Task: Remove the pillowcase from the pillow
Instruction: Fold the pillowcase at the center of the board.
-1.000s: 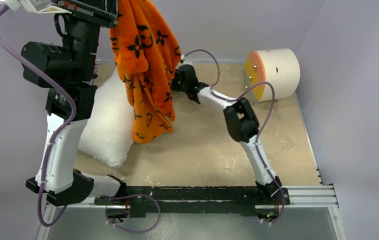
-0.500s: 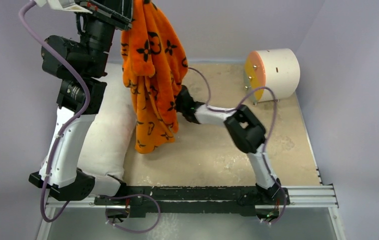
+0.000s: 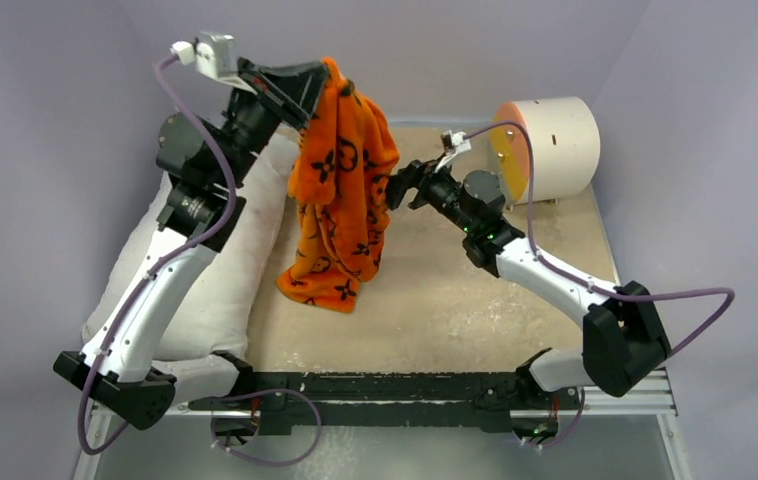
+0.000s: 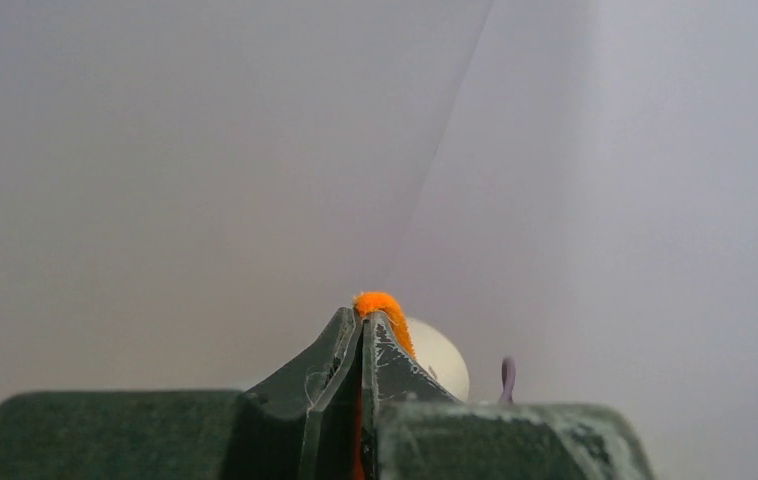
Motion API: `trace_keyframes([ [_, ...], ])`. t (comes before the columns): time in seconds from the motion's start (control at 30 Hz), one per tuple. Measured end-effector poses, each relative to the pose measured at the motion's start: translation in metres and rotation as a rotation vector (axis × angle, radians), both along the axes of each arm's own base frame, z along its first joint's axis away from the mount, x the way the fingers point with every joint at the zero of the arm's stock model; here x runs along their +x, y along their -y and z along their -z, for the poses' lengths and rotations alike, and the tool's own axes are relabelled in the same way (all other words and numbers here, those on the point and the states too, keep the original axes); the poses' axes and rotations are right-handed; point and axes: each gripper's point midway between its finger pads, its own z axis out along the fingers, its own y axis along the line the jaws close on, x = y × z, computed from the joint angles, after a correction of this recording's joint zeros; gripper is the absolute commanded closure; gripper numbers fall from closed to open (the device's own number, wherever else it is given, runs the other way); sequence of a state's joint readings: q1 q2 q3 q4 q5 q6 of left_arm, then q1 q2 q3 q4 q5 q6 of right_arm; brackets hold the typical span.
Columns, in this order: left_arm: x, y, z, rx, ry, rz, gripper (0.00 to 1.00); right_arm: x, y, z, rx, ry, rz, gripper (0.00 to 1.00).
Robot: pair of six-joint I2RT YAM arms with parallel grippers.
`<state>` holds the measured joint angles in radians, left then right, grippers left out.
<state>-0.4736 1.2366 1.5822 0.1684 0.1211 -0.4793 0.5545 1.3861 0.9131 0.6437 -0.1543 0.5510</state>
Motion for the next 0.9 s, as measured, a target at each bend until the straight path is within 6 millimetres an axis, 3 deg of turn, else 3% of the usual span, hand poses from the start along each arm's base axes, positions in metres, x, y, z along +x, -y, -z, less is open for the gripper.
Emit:
trace_keyframes([
  [0.13, 0.005, 0.011, 0.061, 0.046, -0.102, 0.042, 1.0, -0.017, -0.017, 0.005, -0.007, 0.025, -0.128, 0.01],
  [0.3, 0.005, 0.009, 0.147, 0.082, -0.267, 0.042, 1.0, -0.022, -0.03, 0.033, -0.024, -0.022, -0.215, 0.02],
  [0.43, -0.005, 0.0, 0.187, 0.053, -0.347, 0.026, 1.0, -0.03, -0.039, 0.045, -0.028, -0.048, -0.249, 0.1],
  [0.5, -0.011, -0.005, 0.198, 0.024, -0.368, 0.027, 1.0, -0.037, -0.043, 0.046, -0.027, -0.05, -0.265, 0.21],
  [0.63, -0.024, -0.01, 0.217, -0.036, -0.408, 0.041, 1.0, -0.054, -0.043, 0.048, -0.017, -0.061, -0.291, 0.59],
  [0.73, -0.029, -0.013, 0.231, -0.061, -0.443, 0.046, 1.0, -0.067, -0.038, 0.047, -0.002, -0.075, -0.305, 1.0],
  [0.9, -0.03, -0.018, 0.245, -0.059, -0.494, 0.019, 1.0, -0.086, -0.029, 0.028, 0.027, -0.084, -0.327, 1.0],
])
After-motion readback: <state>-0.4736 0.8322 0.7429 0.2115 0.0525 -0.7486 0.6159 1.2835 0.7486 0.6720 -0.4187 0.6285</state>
